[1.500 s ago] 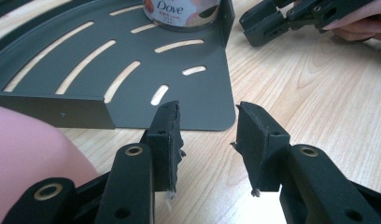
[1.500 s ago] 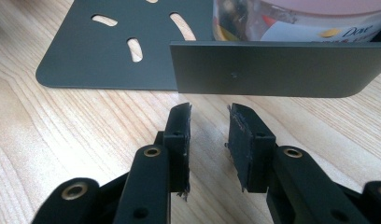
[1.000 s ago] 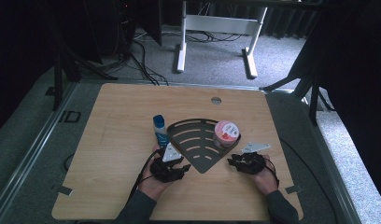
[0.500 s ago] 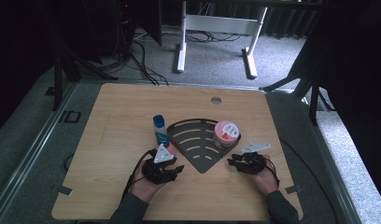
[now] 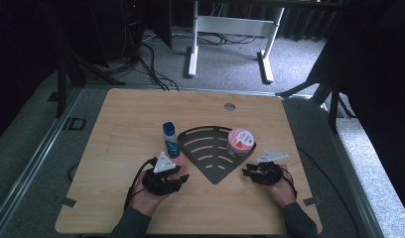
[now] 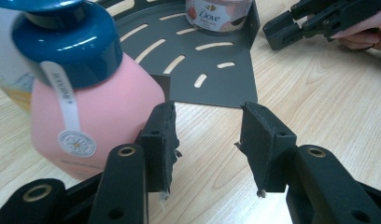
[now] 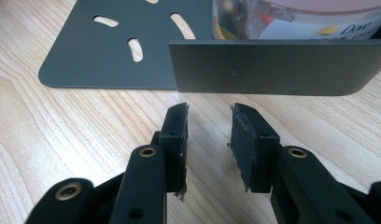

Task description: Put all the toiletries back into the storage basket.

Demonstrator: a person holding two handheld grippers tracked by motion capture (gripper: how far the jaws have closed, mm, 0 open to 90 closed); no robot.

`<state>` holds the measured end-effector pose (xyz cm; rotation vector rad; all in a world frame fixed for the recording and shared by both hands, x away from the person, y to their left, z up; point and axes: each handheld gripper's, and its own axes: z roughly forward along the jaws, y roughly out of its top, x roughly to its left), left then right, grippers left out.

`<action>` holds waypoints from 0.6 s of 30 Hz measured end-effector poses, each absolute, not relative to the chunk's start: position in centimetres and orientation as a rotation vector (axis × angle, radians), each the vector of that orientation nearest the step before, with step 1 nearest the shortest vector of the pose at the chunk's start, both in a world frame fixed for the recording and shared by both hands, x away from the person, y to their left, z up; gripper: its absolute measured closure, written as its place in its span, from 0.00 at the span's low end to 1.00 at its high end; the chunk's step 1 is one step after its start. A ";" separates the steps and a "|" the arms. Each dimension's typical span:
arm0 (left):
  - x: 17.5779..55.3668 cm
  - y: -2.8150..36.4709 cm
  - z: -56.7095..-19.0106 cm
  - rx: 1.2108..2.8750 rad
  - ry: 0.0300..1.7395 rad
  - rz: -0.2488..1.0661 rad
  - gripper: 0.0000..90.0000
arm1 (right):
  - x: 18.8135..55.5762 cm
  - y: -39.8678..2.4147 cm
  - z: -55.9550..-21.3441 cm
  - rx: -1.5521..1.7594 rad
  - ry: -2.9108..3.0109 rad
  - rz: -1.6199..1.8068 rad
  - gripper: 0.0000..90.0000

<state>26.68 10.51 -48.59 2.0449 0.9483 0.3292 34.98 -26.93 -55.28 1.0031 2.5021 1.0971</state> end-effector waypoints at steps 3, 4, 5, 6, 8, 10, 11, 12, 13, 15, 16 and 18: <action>26.6 10.9 -48.4 2.044 0.961 0.338 0.60 | 35.0 -26.9 -55.3 1.003 2.502 1.097 0.74; 26.6 11.0 -48.3 2.044 0.965 0.342 0.60 | 35.0 -26.9 -55.3 1.002 2.503 1.097 0.74; 26.6 11.2 -48.3 2.039 0.971 0.343 0.59 | 35.0 -26.9 -55.3 1.001 2.504 1.098 0.73; 26.6 11.4 -48.2 2.033 0.977 0.344 0.59 | 35.0 -26.9 -55.3 0.999 2.504 1.099 0.73; 26.5 11.7 -48.0 2.022 0.990 0.350 0.59 | 35.0 -26.9 -55.3 1.000 2.504 1.099 0.73; 26.4 12.0 -47.9 2.012 0.999 0.357 0.58 | 35.0 -27.0 -55.3 1.001 2.504 1.100 0.73; 26.4 12.2 -47.8 2.008 1.008 0.362 0.58 | 35.0 -27.0 -55.3 1.001 2.504 1.101 0.73; 26.4 12.4 -47.7 1.999 1.015 0.364 0.58 | 35.0 -27.0 -55.3 1.001 2.504 1.101 0.73; 26.5 12.6 -47.6 1.994 1.022 0.368 0.58 | 35.0 -27.0 -55.3 1.001 2.504 1.102 0.73; 26.6 13.0 -47.5 1.983 1.045 0.373 0.56 | 35.0 -27.0 -55.3 1.001 2.504 1.101 0.73; 26.7 13.1 -47.5 1.976 1.051 0.378 0.56 | 35.0 -26.9 -55.3 1.000 2.504 1.101 0.73; 26.8 13.2 -47.4 1.979 1.064 0.401 0.52 | 35.0 -27.0 -55.3 1.001 2.504 1.101 0.73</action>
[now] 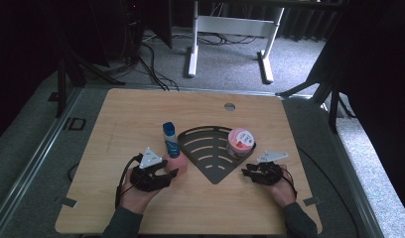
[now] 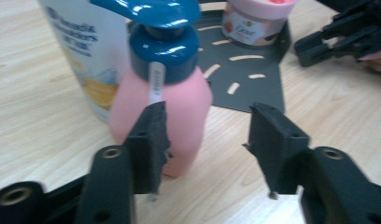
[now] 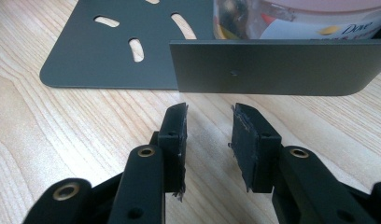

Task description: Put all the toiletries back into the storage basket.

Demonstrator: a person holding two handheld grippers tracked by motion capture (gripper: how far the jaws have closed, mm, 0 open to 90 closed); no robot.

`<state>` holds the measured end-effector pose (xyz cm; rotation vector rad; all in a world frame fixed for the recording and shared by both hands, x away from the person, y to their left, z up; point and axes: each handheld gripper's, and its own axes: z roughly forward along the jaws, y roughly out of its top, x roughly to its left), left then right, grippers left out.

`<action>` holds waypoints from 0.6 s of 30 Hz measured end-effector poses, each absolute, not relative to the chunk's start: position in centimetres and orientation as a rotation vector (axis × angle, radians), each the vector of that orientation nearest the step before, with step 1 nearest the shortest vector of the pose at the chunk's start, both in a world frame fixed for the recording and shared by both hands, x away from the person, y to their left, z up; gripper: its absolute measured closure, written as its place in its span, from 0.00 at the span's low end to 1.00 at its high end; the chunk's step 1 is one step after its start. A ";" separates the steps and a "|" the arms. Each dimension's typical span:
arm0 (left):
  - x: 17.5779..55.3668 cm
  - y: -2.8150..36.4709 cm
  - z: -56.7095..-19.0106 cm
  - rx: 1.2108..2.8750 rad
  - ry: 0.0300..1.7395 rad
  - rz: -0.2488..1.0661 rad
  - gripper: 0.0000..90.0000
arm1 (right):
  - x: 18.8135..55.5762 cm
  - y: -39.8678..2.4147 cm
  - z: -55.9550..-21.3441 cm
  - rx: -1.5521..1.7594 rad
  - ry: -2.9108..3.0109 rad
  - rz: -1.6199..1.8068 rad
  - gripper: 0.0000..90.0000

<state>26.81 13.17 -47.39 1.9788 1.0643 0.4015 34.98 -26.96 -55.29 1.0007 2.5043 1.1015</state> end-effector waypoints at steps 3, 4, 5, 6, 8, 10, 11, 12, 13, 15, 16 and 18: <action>27.2 13.1 -47.2 1.991 1.079 0.421 0.46 | 35.0 -27.0 -55.3 1.000 2.505 1.102 0.73; 27.4 13.1 -47.1 1.998 1.081 0.431 0.45 | 35.0 -27.0 -55.3 1.000 2.505 1.102 0.73; 27.6 13.0 -47.1 2.003 1.088 0.445 0.43 | 35.0 -27.0 -55.3 1.000 2.505 1.102 0.73; 27.7 13.0 -47.1 2.009 1.089 0.445 0.42 | 35.0 -27.0 -55.3 1.000 2.504 1.101 0.73; 28.2 12.9 -47.0 2.022 1.094 0.456 0.39 | 35.0 -27.0 -55.3 1.001 2.504 1.103 0.73; 28.6 12.9 -47.0 2.032 1.093 0.458 0.36 | 35.0 -27.0 -55.3 1.001 2.505 1.104 0.73; 28.8 12.9 -47.0 2.034 1.095 0.465 0.34 | 35.0 -27.0 -55.3 1.001 2.505 1.103 0.73; 29.1 12.9 -47.0 2.036 1.094 0.456 0.32 | 35.0 -27.0 -55.3 1.001 2.506 1.104 0.73; 29.3 12.9 -47.0 2.036 1.092 0.448 0.32 | 35.0 -27.0 -55.3 1.001 2.506 1.105 0.73; 29.8 12.8 -47.1 2.039 1.095 0.448 0.31 | 35.0 -27.0 -55.3 1.001 2.506 1.105 0.73; 30.0 12.7 -47.1 2.039 1.093 0.444 0.30 | 35.0 -27.0 -55.3 1.001 2.506 1.106 0.73; 30.4 12.5 -47.1 2.043 1.088 0.445 0.29 | 35.0 -27.0 -55.3 1.001 2.507 1.106 0.73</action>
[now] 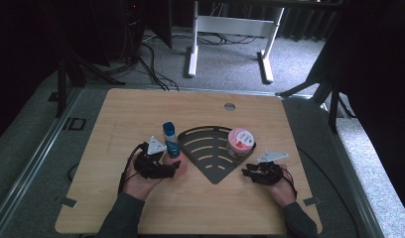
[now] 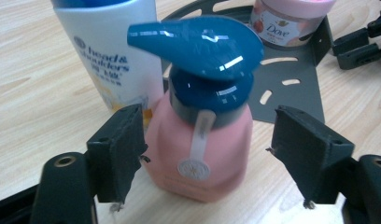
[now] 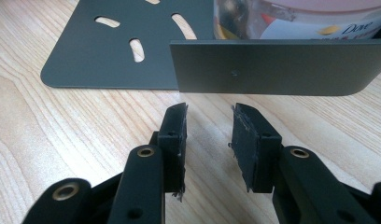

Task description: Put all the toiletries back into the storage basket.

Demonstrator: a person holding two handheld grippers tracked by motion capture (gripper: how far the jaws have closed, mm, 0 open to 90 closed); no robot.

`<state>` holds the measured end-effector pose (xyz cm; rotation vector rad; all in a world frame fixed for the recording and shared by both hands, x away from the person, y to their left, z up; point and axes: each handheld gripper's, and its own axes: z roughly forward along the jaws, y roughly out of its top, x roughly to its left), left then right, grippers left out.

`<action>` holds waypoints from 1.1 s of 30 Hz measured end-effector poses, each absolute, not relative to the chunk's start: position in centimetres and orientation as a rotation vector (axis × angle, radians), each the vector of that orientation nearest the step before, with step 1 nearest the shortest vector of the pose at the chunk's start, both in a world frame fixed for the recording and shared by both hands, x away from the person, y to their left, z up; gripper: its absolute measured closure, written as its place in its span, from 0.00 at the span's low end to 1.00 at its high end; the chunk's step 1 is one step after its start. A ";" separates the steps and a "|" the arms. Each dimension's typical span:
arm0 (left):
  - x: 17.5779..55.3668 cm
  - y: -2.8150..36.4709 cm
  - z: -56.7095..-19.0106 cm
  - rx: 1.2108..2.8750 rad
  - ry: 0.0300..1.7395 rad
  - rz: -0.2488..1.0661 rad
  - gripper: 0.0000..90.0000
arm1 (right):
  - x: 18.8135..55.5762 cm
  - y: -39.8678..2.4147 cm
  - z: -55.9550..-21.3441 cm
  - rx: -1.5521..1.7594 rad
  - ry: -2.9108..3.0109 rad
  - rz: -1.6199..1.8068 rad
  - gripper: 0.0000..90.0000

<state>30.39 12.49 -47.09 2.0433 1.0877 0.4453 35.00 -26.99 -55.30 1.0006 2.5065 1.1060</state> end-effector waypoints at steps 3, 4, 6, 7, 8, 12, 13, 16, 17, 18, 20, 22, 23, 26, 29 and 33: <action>30.8 12.3 -47.1 2.051 1.068 0.442 0.28 | 35.0 -27.0 -55.3 1.000 2.507 1.106 0.72; 31.0 12.2 -47.1 2.053 1.060 0.443 0.29 | 35.0 -27.0 -55.3 0.999 2.507 1.106 0.72; 31.1 12.1 -47.1 2.055 1.042 0.449 0.29 | 35.0 -27.0 -55.3 0.999 2.508 1.108 0.72; 31.3 12.1 -47.1 2.058 1.036 0.447 0.29 | 35.0 -27.0 -55.3 1.000 2.508 1.108 0.72; 31.3 12.0 -47.2 2.056 1.033 0.443 0.29 | 35.0 -27.0 -55.3 1.001 2.508 1.109 0.72; 31.7 11.6 -47.2 2.063 1.001 0.444 0.31 | 35.0 -27.0 -55.3 1.001 2.507 1.111 0.72; 31.8 11.5 -47.2 2.064 0.996 0.443 0.32 | 35.0 -27.0 -55.3 1.002 2.507 1.111 0.72; 32.2 11.3 -47.2 2.065 0.997 0.435 0.32 | 35.0 -27.0 -55.3 1.003 2.507 1.113 0.72; 32.3 11.3 -47.2 2.068 0.996 0.434 0.32 | 35.0 -27.0 -55.3 1.004 2.507 1.113 0.72; 32.4 11.2 -47.2 2.065 0.991 0.431 0.32 | 35.0 -27.0 -55.3 1.001 2.508 1.112 0.72; 32.5 11.0 -47.3 2.068 0.986 0.432 0.32 | 35.0 -27.0 -55.3 1.004 2.508 1.113 0.72; 32.6 10.8 -47.3 2.071 0.983 0.434 0.32 | 35.0 -27.0 -55.3 1.006 2.508 1.113 0.72; 32.7 10.8 -47.2 2.070 0.981 0.435 0.32 | 35.0 -27.0 -55.3 1.006 2.508 1.113 0.72; 32.7 10.6 -47.1 2.069 0.972 0.446 0.34 | 35.0 -27.0 -55.3 1.008 2.507 1.114 0.72; 32.8 10.5 -47.0 2.068 0.972 0.456 0.38 | 35.0 -27.0 -55.3 1.006 2.507 1.113 0.72; 32.8 10.8 -46.9 2.060 0.989 0.477 0.48 | 35.0 -27.0 -55.3 1.007 2.508 1.114 0.72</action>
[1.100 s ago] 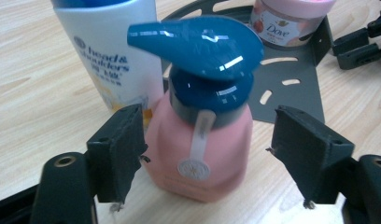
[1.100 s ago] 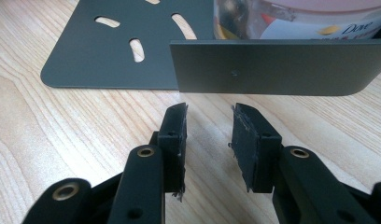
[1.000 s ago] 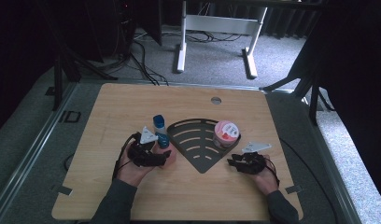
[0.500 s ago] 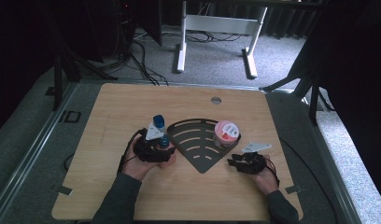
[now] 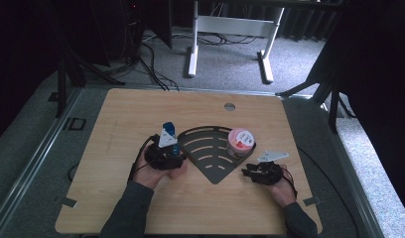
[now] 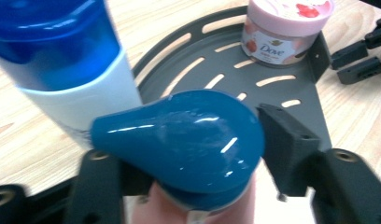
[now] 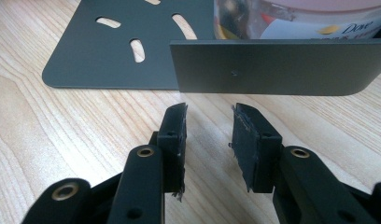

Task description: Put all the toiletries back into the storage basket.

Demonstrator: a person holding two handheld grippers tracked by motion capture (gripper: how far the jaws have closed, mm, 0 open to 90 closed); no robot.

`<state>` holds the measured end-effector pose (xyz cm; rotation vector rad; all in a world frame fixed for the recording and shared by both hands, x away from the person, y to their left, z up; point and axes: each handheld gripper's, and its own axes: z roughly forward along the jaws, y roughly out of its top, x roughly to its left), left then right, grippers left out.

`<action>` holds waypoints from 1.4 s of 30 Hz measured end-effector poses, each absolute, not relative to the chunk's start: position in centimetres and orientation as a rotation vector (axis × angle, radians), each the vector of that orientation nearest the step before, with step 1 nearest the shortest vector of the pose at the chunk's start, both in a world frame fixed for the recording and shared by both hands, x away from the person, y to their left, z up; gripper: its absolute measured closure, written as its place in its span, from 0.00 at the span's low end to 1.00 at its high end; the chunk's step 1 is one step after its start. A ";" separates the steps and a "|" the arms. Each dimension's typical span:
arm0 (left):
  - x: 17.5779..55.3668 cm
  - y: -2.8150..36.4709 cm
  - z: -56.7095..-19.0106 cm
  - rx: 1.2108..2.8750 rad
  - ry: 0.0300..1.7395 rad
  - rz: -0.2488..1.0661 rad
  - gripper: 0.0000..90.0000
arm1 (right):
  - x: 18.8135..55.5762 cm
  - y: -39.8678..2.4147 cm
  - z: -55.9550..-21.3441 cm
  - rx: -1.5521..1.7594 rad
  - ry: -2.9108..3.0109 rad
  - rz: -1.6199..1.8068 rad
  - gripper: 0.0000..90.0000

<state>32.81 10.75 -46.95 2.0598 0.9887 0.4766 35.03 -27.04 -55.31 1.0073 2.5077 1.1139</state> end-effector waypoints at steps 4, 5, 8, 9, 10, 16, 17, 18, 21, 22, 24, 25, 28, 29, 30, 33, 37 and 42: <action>32.9 11.1 -46.8 2.041 1.004 0.467 0.58 | 35.0 -27.0 -55.3 1.009 2.507 1.114 0.72; 32.9 11.1 -46.8 2.044 1.005 0.471 0.58 | 35.0 -27.0 -55.3 1.007 2.507 1.114 0.72; 32.8 11.1 -46.8 2.043 1.009 0.475 0.58 | 35.0 -27.0 -55.3 1.008 2.507 1.114 0.72; 32.8 11.0 -46.8 2.043 1.011 0.477 0.58 | 35.0 -27.0 -55.3 1.008 2.507 1.114 0.72; 32.8 11.0 -46.8 2.044 1.010 0.480 0.58 | 35.0 -27.0 -55.3 1.007 2.507 1.114 0.72; 32.3 10.7 -46.7 2.068 0.984 0.497 0.59 | 35.1 -27.1 -55.3 1.009 2.507 1.116 0.72; 32.3 10.7 -46.6 2.068 0.988 0.494 0.59 | 35.0 -27.1 -55.3 1.009 2.507 1.115 0.72; 32.3 10.6 -46.6 2.070 0.992 0.492 0.59 | 35.0 -27.1 -55.3 1.010 2.507 1.115 0.72; 32.0 10.5 -46.5 2.080 0.991 0.492 0.59 | 35.1 -27.1 -55.3 1.008 2.507 1.116 0.72; 31.9 10.5 -46.4 2.083 0.990 0.489 0.59 | 35.1 -27.1 -55.3 1.009 2.506 1.118 0.72; 31.8 10.4 -46.4 2.089 0.984 0.486 0.59 | 35.1 -27.1 -55.3 1.007 2.508 1.116 0.72; 31.7 10.3 -46.3 2.088 0.981 0.486 0.59 | 35.1 -27.1 -55.3 1.007 2.507 1.116 0.72; 31.4 10.1 -46.2 2.088 0.970 0.475 0.59 | 35.1 -27.1 -55.3 1.007 2.507 1.116 0.72; 31.4 10.1 -46.1 2.088 0.966 0.471 0.59 | 35.1 -27.1 -55.3 1.007 2.507 1.115 0.72; 31.3 9.9 -46.1 2.085 0.963 0.469 0.59 | 35.1 -27.1 -55.3 1.008 2.507 1.116 0.72; 31.2 9.6 -45.8 2.089 0.946 0.454 0.59 | 35.1 -27.1 -55.3 1.009 2.507 1.117 0.72; 31.0 9.1 -45.6 2.091 0.915 0.419 0.59 | 35.1 -27.1 -55.3 1.006 2.507 1.117 0.72; 30.7 8.1 -45.5 2.111 0.879 0.399 0.59 | 35.1 -27.1 -55.3 1.006 2.507 1.117 0.72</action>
